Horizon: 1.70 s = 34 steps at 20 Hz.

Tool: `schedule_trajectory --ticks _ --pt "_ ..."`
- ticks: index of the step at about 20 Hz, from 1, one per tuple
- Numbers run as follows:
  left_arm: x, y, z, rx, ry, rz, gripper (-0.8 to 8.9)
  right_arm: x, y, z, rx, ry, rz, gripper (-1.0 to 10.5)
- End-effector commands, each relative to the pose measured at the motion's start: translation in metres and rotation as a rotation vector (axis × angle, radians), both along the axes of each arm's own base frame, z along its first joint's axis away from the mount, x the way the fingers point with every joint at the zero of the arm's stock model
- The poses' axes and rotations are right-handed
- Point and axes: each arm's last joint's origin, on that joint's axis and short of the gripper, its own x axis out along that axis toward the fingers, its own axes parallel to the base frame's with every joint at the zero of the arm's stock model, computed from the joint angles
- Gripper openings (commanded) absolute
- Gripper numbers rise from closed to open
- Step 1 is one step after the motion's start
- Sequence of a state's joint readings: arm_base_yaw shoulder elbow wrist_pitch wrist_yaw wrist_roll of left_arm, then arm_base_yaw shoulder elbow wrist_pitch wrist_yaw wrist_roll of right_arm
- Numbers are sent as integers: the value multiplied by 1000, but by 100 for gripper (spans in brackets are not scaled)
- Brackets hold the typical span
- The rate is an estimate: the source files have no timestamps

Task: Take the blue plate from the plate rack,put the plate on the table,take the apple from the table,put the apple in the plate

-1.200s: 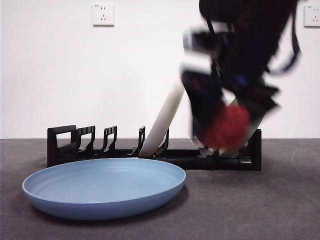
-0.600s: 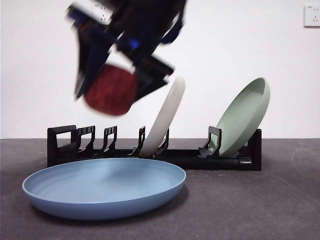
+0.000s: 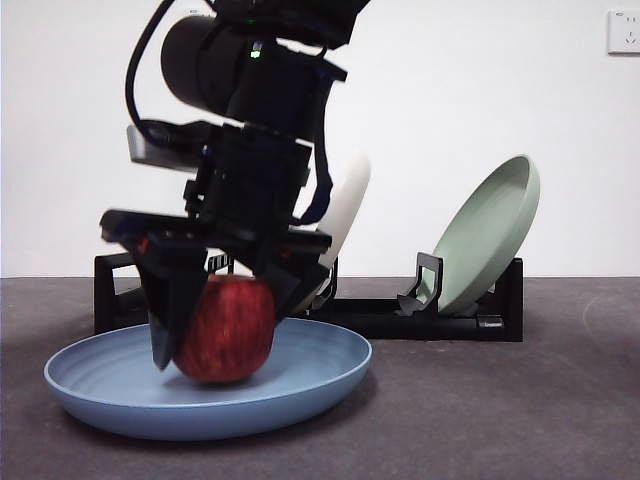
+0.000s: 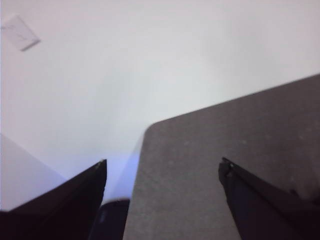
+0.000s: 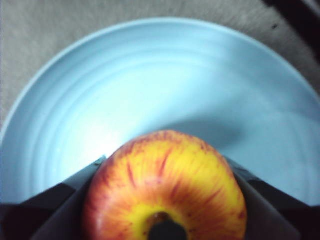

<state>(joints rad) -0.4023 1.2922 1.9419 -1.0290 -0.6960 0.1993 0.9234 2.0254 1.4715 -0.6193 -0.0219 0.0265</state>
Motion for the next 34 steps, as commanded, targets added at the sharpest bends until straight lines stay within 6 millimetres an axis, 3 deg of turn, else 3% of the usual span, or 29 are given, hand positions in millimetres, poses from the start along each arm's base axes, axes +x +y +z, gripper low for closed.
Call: schedule_trajectory --ticks 1,2,5,6,10,14,18,22,25,27,30,34 --pt "2 3 -2 -18 10 8 377 1 3 -11 -23 6 18 16" --pt "2 4 -2 -21 15 5 377 1 3 -11 -23 6 18 84" --pt "2 6 -3 -21 23 19 377 0 4 -11 -21 5 20 463" --pt "3 7 -3 -21 26 23 377 0 4 -11 -22 3 19 527" --pt "4 7 -5 -62 44 -19 377 0 4 -9 -15 1 21 541" --pt "5 6 -7 -83 65 -72 377 -2 -3 20 34 -37 14 539" --pt "2 -1 -17 -179 214 -330 377 -14 -26 84 134 -116 1 535" --pt "-5 -10 -24 -319 358 -630 377 -30 -67 156 286 -231 -48 532" --pt "-8 -15 -25 -411 410 -806 372 -43 -104 194 351 -296 -90 527" --pt "-9 -16 -25 -426 419 -841 318 -52 -129 215 384 -336 -126 378" --pt "-7 -17 -26 -413 419 -845 13 -61 -158 233 412 -395 -164 -31" --pt "-5 -17 -25 -382 394 -865 -9 -63 -170 236 397 -399 -181 -9"
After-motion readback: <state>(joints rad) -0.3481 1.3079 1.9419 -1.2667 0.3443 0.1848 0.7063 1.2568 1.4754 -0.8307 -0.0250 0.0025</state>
